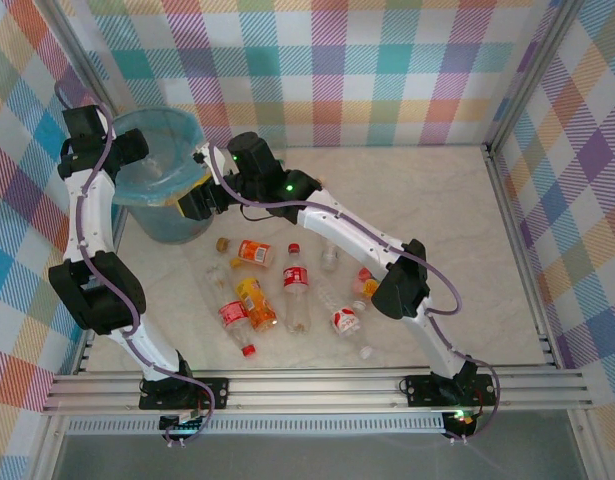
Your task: Put the plastic bottles in the bin
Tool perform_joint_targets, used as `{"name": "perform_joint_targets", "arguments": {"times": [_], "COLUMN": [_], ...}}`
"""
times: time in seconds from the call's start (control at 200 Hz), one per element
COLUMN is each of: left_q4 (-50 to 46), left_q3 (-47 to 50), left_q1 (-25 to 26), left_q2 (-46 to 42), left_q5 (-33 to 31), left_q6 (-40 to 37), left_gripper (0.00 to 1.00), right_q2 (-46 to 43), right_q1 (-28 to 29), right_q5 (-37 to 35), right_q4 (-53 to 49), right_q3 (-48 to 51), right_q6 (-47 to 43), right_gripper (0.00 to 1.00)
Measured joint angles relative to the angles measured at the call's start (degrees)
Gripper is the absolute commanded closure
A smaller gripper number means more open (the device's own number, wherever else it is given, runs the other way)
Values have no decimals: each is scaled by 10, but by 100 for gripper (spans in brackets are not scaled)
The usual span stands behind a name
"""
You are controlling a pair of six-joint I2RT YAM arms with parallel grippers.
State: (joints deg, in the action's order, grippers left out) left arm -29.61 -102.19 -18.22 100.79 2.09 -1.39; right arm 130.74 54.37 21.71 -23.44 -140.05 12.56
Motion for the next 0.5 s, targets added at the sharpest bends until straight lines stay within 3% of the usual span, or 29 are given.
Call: {"name": "perform_joint_targets", "arguments": {"times": [0.5], "left_q4": [-6], "left_q3": [-19], "left_q1": [1], "left_q2": [-19], "left_q5": [21], "left_q6": [5], "left_gripper": [21], "right_q2": [0], "right_q1": [0], "right_q5": [-17], "right_q4": [-28], "right_q3": [0], "right_q6": [1], "right_gripper": [26]}}
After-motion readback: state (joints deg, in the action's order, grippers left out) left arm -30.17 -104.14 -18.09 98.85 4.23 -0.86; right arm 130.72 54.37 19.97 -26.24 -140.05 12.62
